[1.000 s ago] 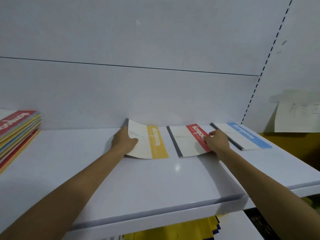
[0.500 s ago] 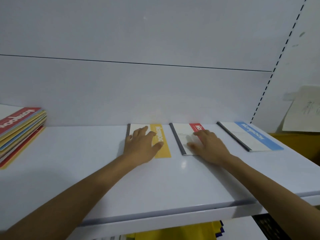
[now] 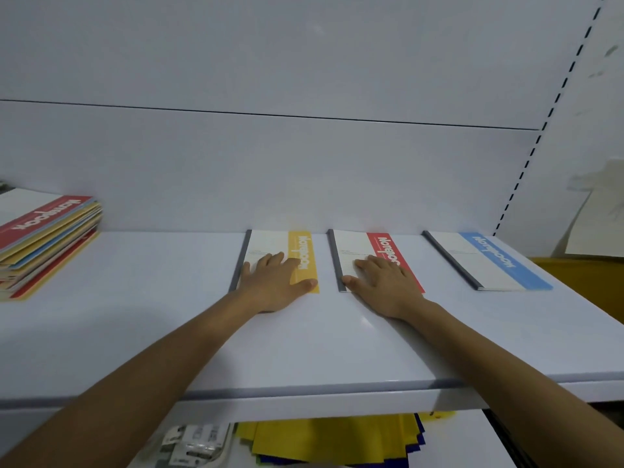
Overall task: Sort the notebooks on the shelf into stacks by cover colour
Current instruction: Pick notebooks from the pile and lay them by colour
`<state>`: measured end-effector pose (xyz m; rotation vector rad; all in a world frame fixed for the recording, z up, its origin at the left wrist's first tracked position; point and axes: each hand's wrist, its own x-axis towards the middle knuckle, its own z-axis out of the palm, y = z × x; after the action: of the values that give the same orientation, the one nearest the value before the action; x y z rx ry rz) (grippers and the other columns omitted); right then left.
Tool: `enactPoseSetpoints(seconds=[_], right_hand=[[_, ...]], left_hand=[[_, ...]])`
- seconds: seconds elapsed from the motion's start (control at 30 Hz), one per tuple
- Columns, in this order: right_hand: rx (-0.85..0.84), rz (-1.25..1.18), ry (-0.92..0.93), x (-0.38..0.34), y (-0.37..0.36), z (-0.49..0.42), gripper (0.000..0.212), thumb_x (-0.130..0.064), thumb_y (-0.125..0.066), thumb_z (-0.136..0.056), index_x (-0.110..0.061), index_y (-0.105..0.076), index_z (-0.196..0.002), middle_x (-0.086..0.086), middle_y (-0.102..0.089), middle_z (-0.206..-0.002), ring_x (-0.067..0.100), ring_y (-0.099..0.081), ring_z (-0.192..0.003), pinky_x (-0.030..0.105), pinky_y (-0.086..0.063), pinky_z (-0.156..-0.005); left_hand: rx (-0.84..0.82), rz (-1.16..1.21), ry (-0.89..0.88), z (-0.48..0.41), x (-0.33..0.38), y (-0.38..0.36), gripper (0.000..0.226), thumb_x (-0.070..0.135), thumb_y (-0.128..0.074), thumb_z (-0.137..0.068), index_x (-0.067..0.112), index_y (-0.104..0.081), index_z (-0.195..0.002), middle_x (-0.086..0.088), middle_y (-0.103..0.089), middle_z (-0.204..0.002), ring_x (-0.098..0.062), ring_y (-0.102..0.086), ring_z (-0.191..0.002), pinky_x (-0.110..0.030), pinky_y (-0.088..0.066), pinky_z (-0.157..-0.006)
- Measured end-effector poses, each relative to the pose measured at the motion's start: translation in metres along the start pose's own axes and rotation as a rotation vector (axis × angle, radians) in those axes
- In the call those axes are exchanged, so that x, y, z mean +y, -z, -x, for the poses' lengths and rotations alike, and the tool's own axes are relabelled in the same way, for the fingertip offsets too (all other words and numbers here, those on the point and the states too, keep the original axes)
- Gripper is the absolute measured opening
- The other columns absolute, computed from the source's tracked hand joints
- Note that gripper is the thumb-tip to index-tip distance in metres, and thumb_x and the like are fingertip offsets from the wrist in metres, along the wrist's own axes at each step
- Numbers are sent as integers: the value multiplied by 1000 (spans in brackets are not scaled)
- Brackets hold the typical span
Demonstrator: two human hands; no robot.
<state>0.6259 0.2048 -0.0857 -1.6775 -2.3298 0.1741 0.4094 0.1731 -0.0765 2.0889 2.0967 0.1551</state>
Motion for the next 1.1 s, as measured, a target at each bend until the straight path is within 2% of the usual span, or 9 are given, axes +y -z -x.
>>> enactPoseSetpoints(seconds=[0.13,0.3,0.47,0.57,0.73,0.87,1.0,1.1], right_hand=[[-36,-45,-2,2,9,-3,62,-59,-40,-91,-20,-43,-139,3,-39,-148,24,-36,-134,39,-29,-109],[174,-128,97,-13,13,6,55,-51,-51,-90,-17,-47,-134,4,-48,-140,23,-45,-126,36,-36,-102],[190,-112,270,-57,8,9,51,-49,-52,-91,-18,-50,-132,4,-54,-133,23,-50,-119,36,-37,-96],[172,-99,332,-87,9,9,51,-48,-49,-93,-19,-46,-135,3,-49,-138,24,-48,-122,37,-37,-98],[156,-76,431,-145,9,11,50,-49,-46,-94,-21,-44,-135,1,-51,-136,21,-51,-120,36,-44,-92],[138,-96,461,-205,4,15,48,-52,-44,-94,-24,-45,-133,-3,-56,-129,19,-57,-111,33,-46,-82],[123,-105,475,-276,-5,27,48,-53,-44,-94,-24,-47,-131,-3,-59,-126,18,-57,-112,37,-43,-92],[127,-129,475,-333,-16,36,47,-53,-46,-93,-23,-49,-130,-2,-60,-125,19,-58,-110,33,-45,-87]], left_hand=[[149,34,-3,10,3,-4,68,61,-35,-93,24,-24,-149,2,-17,-158,-18,-10,-146,-47,-8,-117],[330,52,6,39,-6,-3,60,53,-40,-95,21,-33,-145,3,-31,-153,-16,-25,-141,-35,-22,-113],[393,47,72,79,-32,12,54,47,-45,-95,21,-37,-141,1,-40,-147,-19,-35,-134,-36,-32,-107],[406,-56,123,103,-53,28,58,48,-42,-96,22,-30,-146,1,-34,-152,-19,-31,-138,-36,-26,-111],[393,-225,188,145,-100,55,58,48,-40,-97,26,-26,-148,2,-31,-153,-19,-29,-140,-37,-21,-114],[450,-248,203,182,-146,70,55,45,-43,-96,24,-31,-146,2,-40,-148,-19,-37,-134,-34,-31,-109],[473,-232,222,219,-205,86,54,45,-44,-95,24,-33,-144,2,-44,-144,-20,-41,-129,-35,-37,-99],[495,-206,230,245,-253,96,53,47,-45,-94,26,-37,-142,2,-49,-139,-21,-46,-123,-37,-43,-93]])
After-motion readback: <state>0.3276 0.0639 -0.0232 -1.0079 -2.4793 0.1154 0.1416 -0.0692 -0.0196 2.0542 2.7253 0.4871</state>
